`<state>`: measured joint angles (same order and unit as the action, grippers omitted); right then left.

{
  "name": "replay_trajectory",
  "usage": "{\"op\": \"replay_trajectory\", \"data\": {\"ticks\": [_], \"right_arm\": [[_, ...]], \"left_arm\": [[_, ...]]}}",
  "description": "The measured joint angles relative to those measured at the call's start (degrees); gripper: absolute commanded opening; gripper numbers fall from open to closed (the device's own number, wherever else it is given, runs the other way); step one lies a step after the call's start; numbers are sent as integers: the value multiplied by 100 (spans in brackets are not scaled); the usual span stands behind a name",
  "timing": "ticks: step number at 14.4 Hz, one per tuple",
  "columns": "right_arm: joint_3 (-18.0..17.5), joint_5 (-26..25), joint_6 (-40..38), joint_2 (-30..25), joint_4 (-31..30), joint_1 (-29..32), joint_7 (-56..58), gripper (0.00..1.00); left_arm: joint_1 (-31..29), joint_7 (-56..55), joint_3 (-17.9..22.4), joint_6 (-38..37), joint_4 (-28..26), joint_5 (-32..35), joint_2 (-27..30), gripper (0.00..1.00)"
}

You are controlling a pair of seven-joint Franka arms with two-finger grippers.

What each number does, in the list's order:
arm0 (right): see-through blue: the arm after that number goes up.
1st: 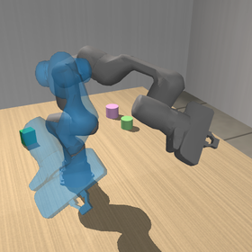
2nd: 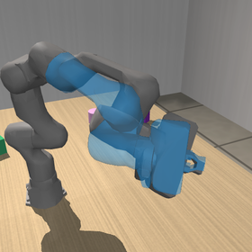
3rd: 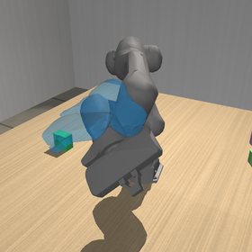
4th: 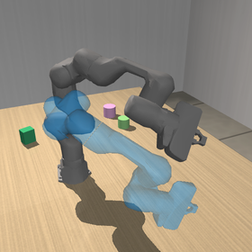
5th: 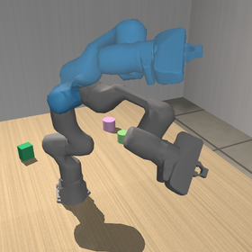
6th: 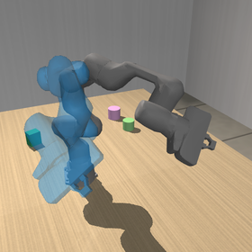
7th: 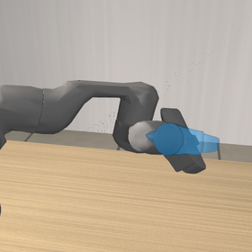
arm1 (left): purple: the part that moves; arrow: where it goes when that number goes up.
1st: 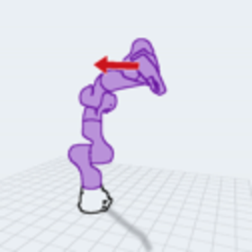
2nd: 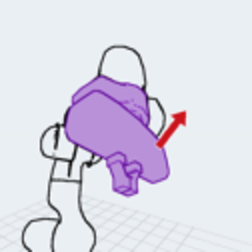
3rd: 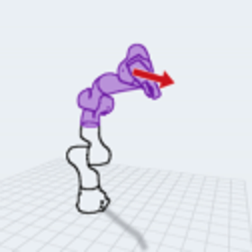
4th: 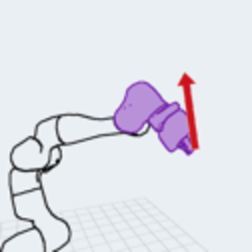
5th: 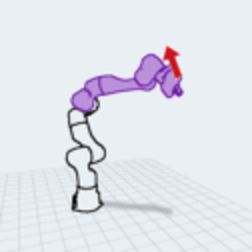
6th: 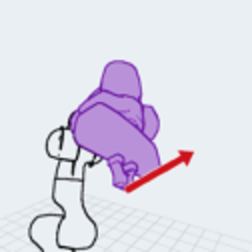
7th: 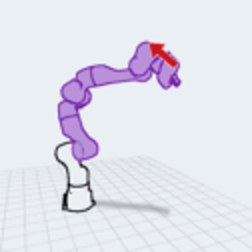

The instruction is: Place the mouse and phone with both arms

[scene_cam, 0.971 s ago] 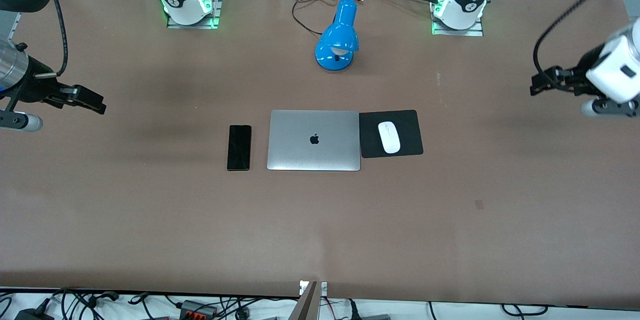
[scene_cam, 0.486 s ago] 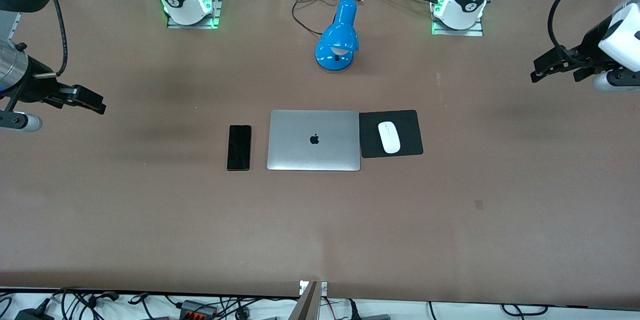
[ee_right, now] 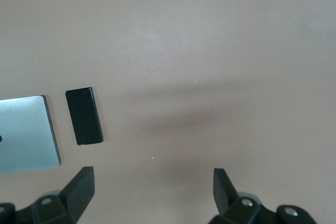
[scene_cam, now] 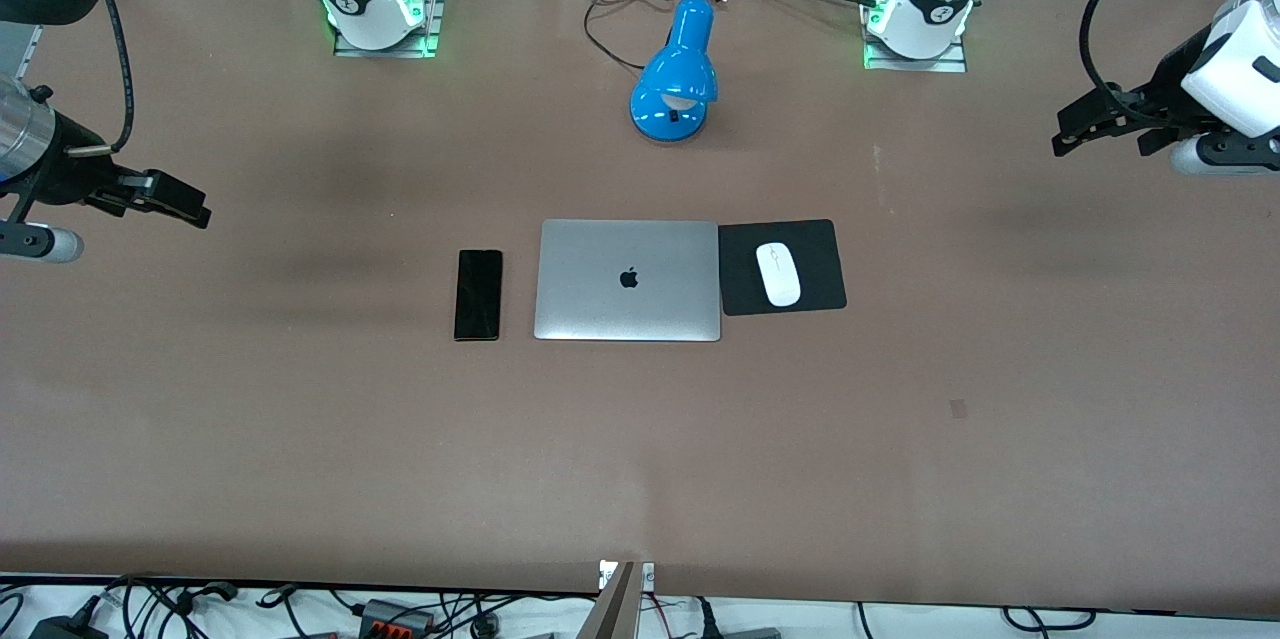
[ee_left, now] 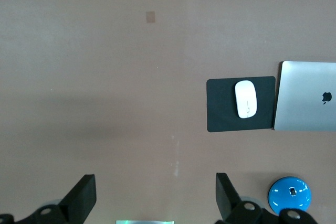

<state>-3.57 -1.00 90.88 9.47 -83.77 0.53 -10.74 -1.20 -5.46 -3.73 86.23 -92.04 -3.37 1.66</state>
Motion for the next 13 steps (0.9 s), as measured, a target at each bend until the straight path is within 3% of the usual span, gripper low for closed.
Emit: {"op": "replay_trajectory", "data": {"ticks": [9,13], "right_arm": [[0,0,0,0,0,9,0,100],[2,0,0,0,0,16,0,100]], "left_arm": [[-120,21,94,-137,266,0,-23,100],[-53,24,39,-135,482,0,-372,100]]}}
